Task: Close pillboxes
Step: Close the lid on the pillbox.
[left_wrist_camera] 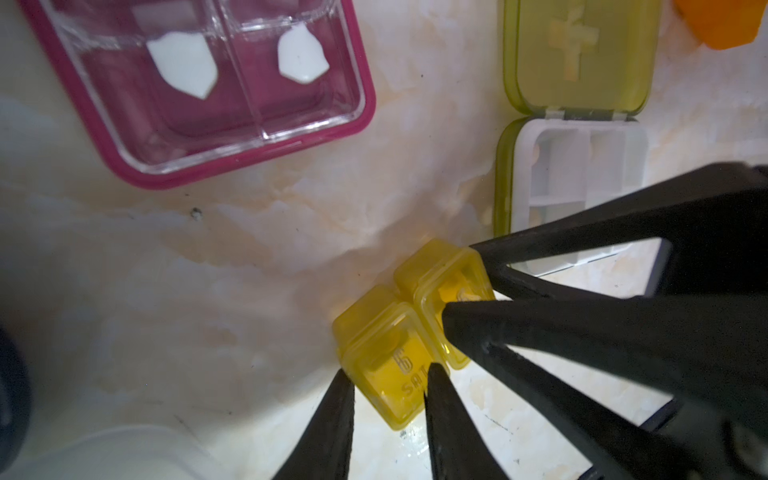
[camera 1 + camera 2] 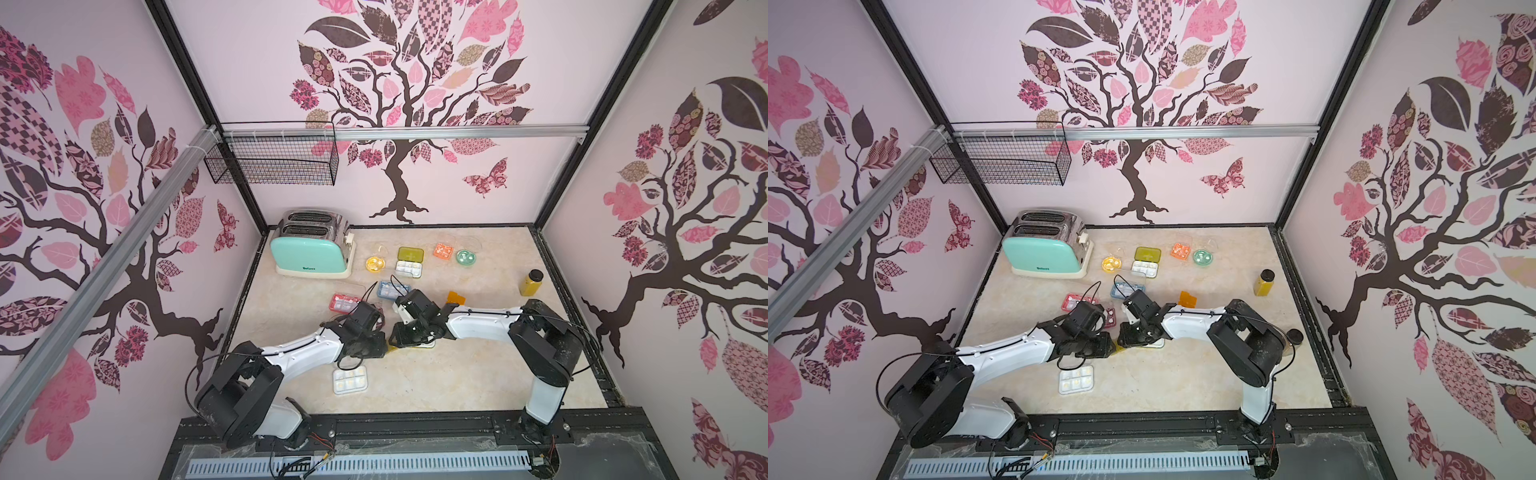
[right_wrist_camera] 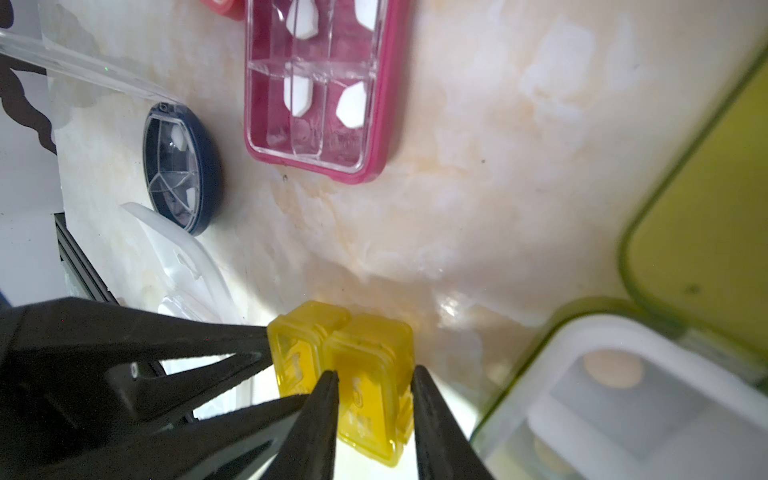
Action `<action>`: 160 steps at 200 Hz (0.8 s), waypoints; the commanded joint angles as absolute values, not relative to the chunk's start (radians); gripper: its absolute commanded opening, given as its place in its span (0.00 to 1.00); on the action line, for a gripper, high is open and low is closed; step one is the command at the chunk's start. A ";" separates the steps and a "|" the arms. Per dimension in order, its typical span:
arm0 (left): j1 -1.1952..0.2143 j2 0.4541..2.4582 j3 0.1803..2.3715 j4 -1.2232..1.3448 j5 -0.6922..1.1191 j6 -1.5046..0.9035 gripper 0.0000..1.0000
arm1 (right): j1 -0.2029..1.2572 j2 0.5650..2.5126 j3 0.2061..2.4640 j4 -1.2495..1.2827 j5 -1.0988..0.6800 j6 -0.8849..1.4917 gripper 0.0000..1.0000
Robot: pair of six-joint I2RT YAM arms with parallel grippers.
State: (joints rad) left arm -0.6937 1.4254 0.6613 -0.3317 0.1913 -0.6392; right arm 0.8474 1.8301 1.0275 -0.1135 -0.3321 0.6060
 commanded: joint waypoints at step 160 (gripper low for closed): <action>-0.537 1.069 0.784 -0.662 -0.003 -0.496 0.63 | 0.927 1.766 1.238 -0.528 -0.038 0.447 0.95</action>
State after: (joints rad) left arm -0.5488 1.0931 0.7742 -0.5888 0.0532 -0.5358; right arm 0.8753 1.7409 1.1488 -0.3859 -0.1509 0.4950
